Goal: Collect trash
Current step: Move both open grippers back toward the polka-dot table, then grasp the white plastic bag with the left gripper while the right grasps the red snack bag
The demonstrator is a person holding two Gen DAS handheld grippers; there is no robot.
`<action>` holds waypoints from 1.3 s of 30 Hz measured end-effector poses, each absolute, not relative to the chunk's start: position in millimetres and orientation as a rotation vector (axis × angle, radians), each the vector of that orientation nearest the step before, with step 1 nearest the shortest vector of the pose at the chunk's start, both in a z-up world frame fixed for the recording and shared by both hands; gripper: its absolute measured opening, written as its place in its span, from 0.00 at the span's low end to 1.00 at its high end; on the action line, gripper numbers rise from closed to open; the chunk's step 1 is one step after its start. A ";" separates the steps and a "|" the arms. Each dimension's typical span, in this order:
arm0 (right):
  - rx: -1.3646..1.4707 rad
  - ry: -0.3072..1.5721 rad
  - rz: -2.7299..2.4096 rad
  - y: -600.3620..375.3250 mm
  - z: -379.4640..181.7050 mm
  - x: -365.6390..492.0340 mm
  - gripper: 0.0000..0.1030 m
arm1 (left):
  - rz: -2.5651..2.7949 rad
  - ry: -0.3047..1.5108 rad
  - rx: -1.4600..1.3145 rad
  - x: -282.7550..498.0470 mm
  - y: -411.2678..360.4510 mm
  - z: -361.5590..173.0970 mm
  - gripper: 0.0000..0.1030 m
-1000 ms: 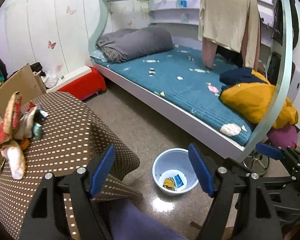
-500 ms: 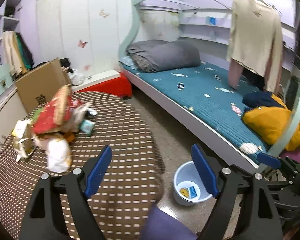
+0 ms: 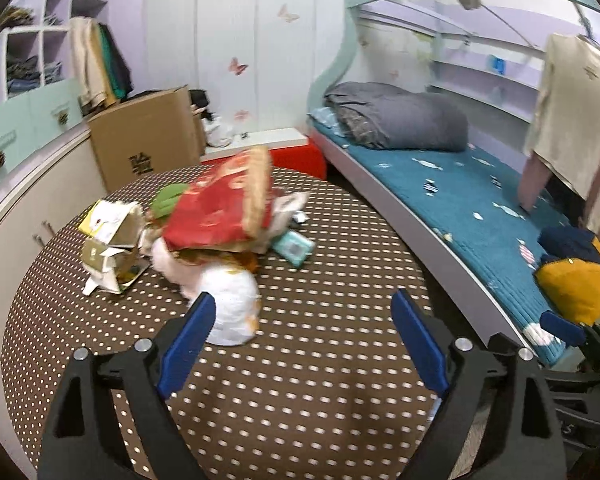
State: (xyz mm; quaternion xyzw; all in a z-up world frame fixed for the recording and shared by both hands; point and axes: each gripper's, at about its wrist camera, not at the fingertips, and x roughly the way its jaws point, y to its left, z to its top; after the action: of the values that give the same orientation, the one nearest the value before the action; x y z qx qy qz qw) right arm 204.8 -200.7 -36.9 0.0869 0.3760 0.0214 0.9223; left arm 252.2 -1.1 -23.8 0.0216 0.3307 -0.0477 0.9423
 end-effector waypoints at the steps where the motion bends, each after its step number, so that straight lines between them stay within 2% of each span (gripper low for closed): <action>1: 0.172 0.771 0.055 -196.4 -36.0 208.6 0.86 | -0.089 0.681 0.036 255.9 3.0 -25.2 0.87; 4: 0.147 0.771 0.088 -182.3 -34.5 220.3 0.86 | -0.057 0.716 -0.001 271.2 17.8 -33.3 0.90; 15: 0.112 0.815 0.137 -150.2 -44.5 258.5 0.86 | 0.022 0.813 -0.101 313.7 56.0 -63.9 0.90; 17: 0.116 0.819 0.140 -148.2 -44.3 259.8 0.86 | 0.054 0.823 -0.100 315.0 61.8 -66.3 0.60; 18: 0.117 0.820 0.142 -147.0 -44.1 260.2 0.86 | 0.057 0.833 -0.108 313.8 65.0 -66.9 0.40; 22: 0.103 0.821 0.141 -142.4 -42.6 256.9 0.86 | 0.077 0.812 -0.144 296.5 84.7 -60.0 0.32; 28: 0.097 0.814 0.165 -131.2 -36.3 251.9 0.86 | 0.118 0.786 -0.153 267.6 108.3 -50.4 0.29; 39: 0.068 0.770 0.265 -88.8 -7.5 266.8 0.92 | 0.167 0.701 -0.198 231.6 157.8 -21.5 0.23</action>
State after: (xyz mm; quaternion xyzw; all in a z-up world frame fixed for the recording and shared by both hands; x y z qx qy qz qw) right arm 266.8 -88.8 -7.5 0.0330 0.3745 0.1289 0.9176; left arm 231.6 157.8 -21.5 -0.0969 0.3423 0.0815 0.9310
